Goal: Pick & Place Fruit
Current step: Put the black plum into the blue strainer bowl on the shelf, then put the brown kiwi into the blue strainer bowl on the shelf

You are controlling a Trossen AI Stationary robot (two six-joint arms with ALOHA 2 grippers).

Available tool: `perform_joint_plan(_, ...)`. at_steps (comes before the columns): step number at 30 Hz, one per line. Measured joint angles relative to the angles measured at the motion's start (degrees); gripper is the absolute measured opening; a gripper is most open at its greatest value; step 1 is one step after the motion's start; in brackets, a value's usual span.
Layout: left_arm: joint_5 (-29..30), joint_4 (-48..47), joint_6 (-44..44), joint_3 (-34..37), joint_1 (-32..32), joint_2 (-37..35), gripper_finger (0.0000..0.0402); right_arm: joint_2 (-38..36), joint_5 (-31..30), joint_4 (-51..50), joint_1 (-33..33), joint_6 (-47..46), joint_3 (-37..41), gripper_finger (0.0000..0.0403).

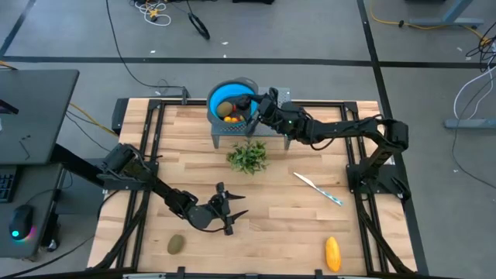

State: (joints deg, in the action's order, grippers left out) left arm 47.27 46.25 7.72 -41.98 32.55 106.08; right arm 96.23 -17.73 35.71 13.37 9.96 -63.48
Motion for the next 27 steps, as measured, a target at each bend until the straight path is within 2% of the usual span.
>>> perform_joint_plan(6, 0.0, -0.3, 0.2, 0.0, 0.0, 0.0, 0.0233, 0.8, 4.6, 1.6, 1.4, 0.6, 0.0, 0.0313)
perform_joint_plan(13, -0.4, -0.7, 0.4, 0.0, 0.0, 0.0, 0.0233, 1.0, 4.4, 0.1, 1.7, 0.0, 0.0, 0.0354)
perform_joint_plan(23, -0.4, -1.1, 0.5, 0.0, 0.0, 0.0, 0.0233, -1.6, 4.3, -0.3, -1.6, 1.0, 0.0, 0.0359)
perform_joint_plan(27, -0.4, -1.9, 1.0, 0.0, 0.0, 0.0, 0.0233, -5.1, 4.3, -9.6, -5.6, 0.2, 0.0, 0.0359)
